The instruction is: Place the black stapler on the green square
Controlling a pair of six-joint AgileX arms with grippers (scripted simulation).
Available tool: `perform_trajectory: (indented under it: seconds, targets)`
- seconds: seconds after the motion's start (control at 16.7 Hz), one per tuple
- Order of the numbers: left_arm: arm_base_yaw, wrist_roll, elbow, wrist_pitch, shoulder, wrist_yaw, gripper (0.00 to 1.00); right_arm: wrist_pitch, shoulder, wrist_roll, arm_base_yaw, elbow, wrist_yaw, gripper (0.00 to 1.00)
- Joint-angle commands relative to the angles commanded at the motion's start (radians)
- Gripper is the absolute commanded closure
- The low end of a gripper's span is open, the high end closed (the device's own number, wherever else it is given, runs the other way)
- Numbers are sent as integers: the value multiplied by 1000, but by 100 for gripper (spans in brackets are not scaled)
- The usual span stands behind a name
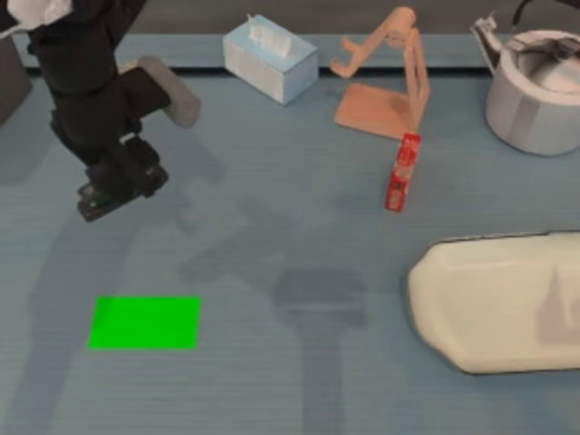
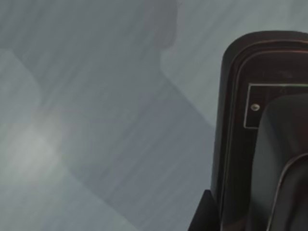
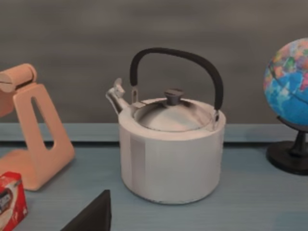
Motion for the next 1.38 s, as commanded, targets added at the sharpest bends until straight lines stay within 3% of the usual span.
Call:
perform_trajectory:
  seconds: [0.36, 0.54, 1.02, 1.38]
  targets:
    - [-50, 378, -277, 61, -198, 0, 100, 0, 0, 0, 0, 0, 0, 0]
    - [-69, 506, -380, 92, -282, 0, 100, 0, 0, 0, 0, 0, 0, 0]
    - [-70, 542, -422, 117, -302, 0, 100, 0, 0, 0, 0, 0, 0, 0]
    - [-73, 539, -569, 359, -217, 0, 100, 0, 0, 0, 0, 0, 0, 0]
